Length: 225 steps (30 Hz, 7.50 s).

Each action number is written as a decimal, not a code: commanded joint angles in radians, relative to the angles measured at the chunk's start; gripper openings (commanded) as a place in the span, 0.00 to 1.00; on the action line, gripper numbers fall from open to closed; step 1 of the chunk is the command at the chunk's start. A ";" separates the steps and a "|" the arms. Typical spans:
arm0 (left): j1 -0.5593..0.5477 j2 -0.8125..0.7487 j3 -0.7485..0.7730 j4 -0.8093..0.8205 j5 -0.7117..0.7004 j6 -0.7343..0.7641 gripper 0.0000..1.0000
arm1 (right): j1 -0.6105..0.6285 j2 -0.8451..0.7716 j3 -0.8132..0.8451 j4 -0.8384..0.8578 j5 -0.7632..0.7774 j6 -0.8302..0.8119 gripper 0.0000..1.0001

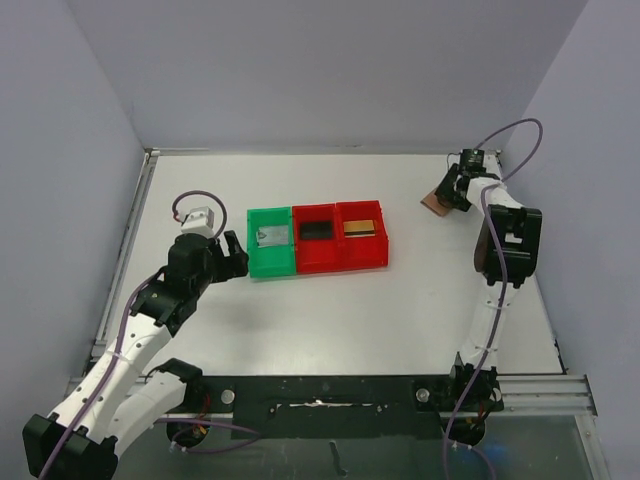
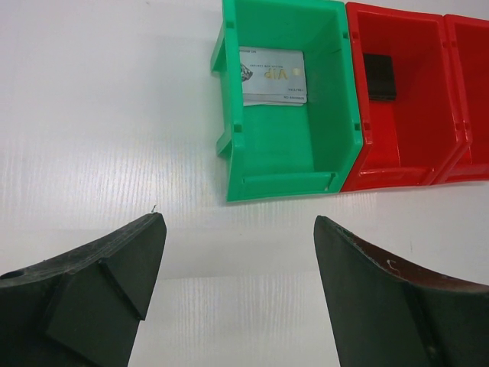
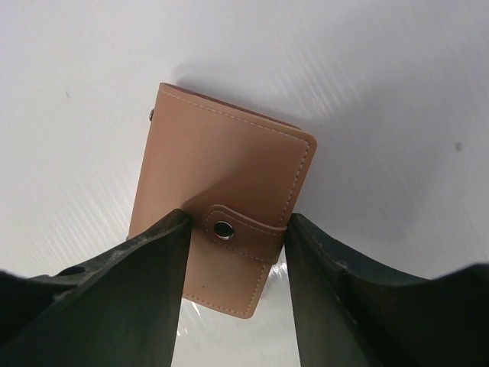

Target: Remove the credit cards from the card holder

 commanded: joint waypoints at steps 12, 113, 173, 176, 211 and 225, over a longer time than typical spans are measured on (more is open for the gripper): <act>-0.001 -0.010 0.007 0.014 -0.039 -0.010 0.78 | 0.092 -0.767 -0.996 0.068 -0.063 0.073 0.49; -0.285 0.254 -0.231 0.502 0.327 -0.423 0.58 | 1.081 -0.974 -1.041 0.018 0.206 0.442 0.54; -0.558 0.778 -0.024 0.495 0.190 -0.504 0.45 | 0.965 -1.249 -1.440 0.293 0.130 0.554 0.25; -0.559 0.768 -0.005 0.471 0.182 -0.492 0.45 | 0.958 -1.250 -1.400 0.137 0.171 0.576 0.29; -0.591 0.692 0.055 0.355 0.160 -0.457 0.45 | 0.925 -1.284 -1.423 0.115 0.062 0.683 0.23; -0.592 0.492 -0.027 0.341 -0.035 -0.498 0.63 | 0.921 -1.392 -1.411 0.116 0.053 0.610 0.00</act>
